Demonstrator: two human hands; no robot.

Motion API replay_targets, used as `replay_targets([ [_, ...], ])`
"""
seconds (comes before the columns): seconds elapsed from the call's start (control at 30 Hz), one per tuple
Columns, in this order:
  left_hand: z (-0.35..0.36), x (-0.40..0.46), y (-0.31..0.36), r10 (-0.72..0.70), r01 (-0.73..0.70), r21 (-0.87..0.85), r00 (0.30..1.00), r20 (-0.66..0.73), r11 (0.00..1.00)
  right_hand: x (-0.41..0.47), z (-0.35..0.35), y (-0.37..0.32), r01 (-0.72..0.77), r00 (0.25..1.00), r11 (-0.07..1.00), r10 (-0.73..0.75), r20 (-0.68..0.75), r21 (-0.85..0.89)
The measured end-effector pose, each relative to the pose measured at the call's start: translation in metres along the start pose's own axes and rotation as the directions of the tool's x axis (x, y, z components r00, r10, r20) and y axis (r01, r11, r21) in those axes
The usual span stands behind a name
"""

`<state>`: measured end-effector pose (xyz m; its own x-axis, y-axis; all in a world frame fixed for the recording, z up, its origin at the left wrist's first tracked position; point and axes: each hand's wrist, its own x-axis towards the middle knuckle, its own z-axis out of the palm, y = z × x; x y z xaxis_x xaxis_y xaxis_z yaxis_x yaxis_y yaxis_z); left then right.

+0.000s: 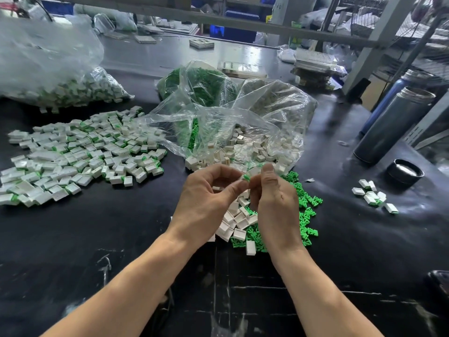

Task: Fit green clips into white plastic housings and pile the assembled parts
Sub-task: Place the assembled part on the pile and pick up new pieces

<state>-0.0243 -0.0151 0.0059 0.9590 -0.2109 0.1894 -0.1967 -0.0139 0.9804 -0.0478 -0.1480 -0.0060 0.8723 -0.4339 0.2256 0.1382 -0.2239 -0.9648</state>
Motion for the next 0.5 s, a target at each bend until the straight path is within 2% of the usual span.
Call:
replay_targets([
  [0.13,-0.005,0.002,0.001,-0.008,0.008,0.022,1.0,0.012,1.0,0.003,-0.006,0.001,0.078,0.992,0.995,-0.083,0.09,0.06],
  [0.3,-0.007,0.002,0.001,-0.003,0.003,0.099,1.0,0.004,0.995,0.003,-0.005,0.002,0.097,0.985,0.995,-0.097,0.145,0.008],
  [0.5,-0.014,0.002,-0.001,0.06,-0.079,0.385,0.996,0.062,0.919,0.004,-0.004,0.003,0.025,0.988,0.997,-0.014,0.154,-0.072],
])
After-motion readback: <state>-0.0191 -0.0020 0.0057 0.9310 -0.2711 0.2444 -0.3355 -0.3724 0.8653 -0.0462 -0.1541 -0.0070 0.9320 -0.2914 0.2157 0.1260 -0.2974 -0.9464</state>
